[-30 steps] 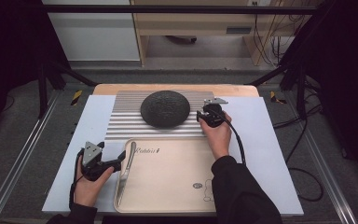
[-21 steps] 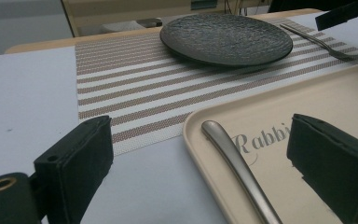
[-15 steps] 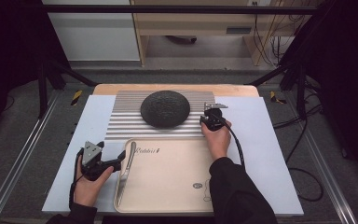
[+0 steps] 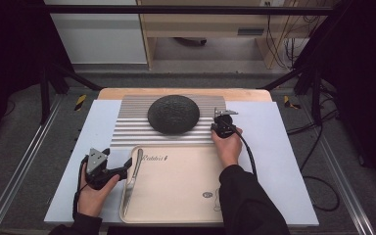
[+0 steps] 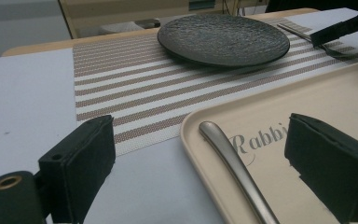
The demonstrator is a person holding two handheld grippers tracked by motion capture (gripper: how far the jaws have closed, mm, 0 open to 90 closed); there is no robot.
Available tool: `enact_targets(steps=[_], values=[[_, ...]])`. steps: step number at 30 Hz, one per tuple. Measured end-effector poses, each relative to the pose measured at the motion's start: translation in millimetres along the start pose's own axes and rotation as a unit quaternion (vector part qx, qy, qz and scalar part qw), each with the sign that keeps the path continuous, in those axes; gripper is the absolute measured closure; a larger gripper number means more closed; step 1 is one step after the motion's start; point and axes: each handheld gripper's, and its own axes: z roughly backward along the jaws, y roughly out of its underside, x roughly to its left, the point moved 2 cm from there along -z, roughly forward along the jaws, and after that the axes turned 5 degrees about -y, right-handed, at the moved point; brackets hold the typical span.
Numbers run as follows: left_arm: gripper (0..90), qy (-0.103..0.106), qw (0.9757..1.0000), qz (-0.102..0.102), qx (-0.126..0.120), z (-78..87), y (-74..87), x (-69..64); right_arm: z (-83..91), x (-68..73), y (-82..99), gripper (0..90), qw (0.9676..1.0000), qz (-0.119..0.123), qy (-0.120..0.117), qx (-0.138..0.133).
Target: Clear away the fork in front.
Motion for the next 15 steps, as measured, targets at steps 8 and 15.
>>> enact_targets(steps=[8,15], values=[[9.0,0.0,1.0,0.0,-0.001,0.1,-0.2,0.0,-0.4,-0.7,-0.1,81.2,1.0,-0.008,0.002,-0.001],[9.3,0.0,1.0,0.0,0.0,0.2,-0.3,0.1,-0.2,-3.3,-0.7,85.1,0.9997,-0.026,-0.003,-0.001]])
